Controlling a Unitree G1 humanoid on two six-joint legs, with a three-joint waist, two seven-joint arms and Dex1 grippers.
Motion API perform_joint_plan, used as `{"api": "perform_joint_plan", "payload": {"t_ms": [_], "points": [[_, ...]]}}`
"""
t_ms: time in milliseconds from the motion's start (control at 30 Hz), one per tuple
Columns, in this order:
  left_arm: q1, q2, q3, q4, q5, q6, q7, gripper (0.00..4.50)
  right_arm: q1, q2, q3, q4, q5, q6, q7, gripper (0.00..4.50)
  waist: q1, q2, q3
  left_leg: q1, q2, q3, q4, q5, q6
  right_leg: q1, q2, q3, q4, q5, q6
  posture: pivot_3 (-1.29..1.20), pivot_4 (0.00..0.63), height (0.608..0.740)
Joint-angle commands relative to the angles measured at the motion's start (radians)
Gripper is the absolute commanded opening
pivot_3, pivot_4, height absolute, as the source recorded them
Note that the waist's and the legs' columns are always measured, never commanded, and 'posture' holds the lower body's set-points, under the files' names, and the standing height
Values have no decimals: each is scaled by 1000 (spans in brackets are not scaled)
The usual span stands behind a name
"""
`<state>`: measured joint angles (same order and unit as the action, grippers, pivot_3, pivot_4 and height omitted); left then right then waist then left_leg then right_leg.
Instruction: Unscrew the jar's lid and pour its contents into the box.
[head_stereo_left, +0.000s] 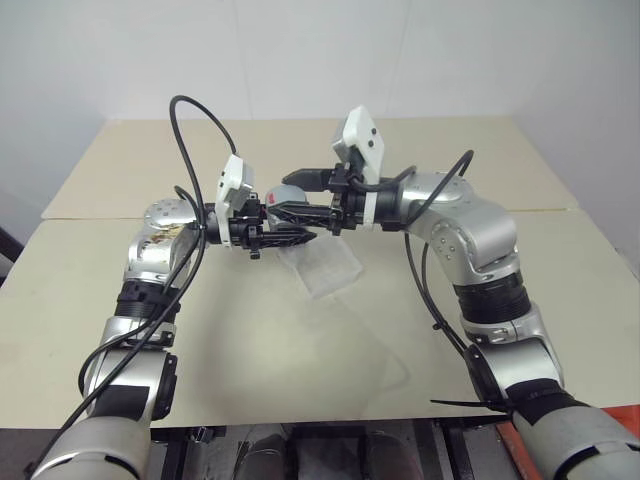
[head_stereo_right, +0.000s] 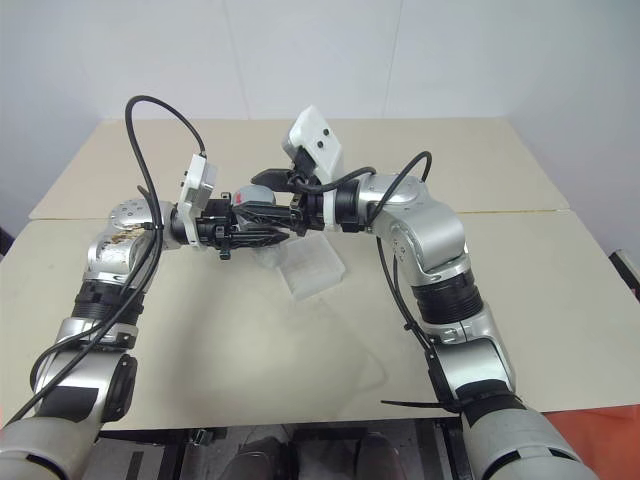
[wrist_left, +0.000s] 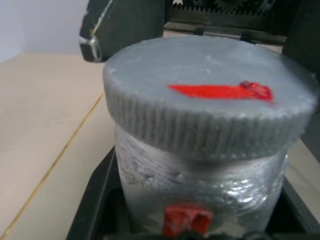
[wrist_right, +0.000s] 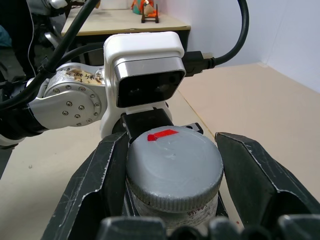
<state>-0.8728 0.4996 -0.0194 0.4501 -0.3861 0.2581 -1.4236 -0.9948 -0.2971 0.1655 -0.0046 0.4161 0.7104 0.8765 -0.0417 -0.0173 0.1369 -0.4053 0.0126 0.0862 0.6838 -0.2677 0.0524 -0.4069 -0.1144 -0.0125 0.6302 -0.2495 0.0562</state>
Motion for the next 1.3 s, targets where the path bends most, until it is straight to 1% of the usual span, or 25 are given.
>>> {"api": "perform_joint_plan", "payload": {"t_ms": [33, 133, 233, 333, 667, 867, 967, 1067, 1167, 1300], "points": [[-20, 12, 8, -21, -8, -13, -13, 1941, -25, -7, -16, -11, 20, -9, 23, 2713, 0, 0, 0, 0, 0, 0, 0, 0, 0, 0, 0, 0, 0, 0, 0, 0, 150, 740], [-19, 14, 0, -22, -7, -11, -31, 1941, -32, -18, -36, 13, 43, -11, 65, 2713, 0, 0, 0, 0, 0, 0, 0, 0, 0, 0, 0, 0, 0, 0, 0, 0, 150, 740], [-9, 20, -14, -32, -7, -11, -66, 1941, -45, -38, -71, 62, 89, -27, 149, 2713, 0, 0, 0, 0, 0, 0, 0, 0, 0, 0, 0, 0, 0, 0, 0, 0, 150, 740], [2, 24, -24, -45, -6, -17, -88, 1941, -60, -50, -85, 99, 102, -43, 188, 2713, 0, 0, 0, 0, 0, 0, 0, 0, 0, 0, 0, 0, 0, 0, 0, 0, 150, 740], [22, 24, -32, -70, -12, -1, -90, 1941, -78, -50, -87, 133, 87, -77, 204, 2713, 0, 0, 0, 0, 0, 0, 0, 0, 0, 0, 0, 0, 0, 0, 0, 0, 150, 740], [11, 28, -1, -52, -12, -10, -45, 1941, -81, -96, -155, 166, 74, -105, 148, 2713, 4, 0, 0, 0, 0, 0, 0, 0, 0, 0, 0, 0, 0, 0, 0, 0, 150, 740], [4, 35, 19, -38, -19, -13, -28, 1941, -21, -159, -197, 168, 53, -133, 121, 2713, 9, 0, 0, 0, 0, 0, 0, 0, 0, 0, 0, 0, 0, 0, 0, 0, 150, 740], [1, 40, 32, -27, -13, -23, -13, 1941, 73, -223, -232, 182, 0, -180, 61, 2713, 15, 0, 0, 0, 0, 0, 0, 0, 0, 1, 0, 0, 0, 0, 0, 0, 150, 740], [0, 42, 41, -18, -12, -31, 3, 1941, 171, -256, -259, 196, -45, -220, -5, 2713, 20, 0, 0, 0, 0, 0, 0, 0, 0, 0, 0, 0, -1, 0, 0, 0, 150, 740], [-1, 45, 48, -9, -13, -38, 16, 1941, 309, -269, -288, 213, -103, -286, -103, 2713, 21, 0, 0, 0, 0, 1, -1, 0, 0, 0, 0, 1, -1, 0, 0, 0, 150, 740]]}}
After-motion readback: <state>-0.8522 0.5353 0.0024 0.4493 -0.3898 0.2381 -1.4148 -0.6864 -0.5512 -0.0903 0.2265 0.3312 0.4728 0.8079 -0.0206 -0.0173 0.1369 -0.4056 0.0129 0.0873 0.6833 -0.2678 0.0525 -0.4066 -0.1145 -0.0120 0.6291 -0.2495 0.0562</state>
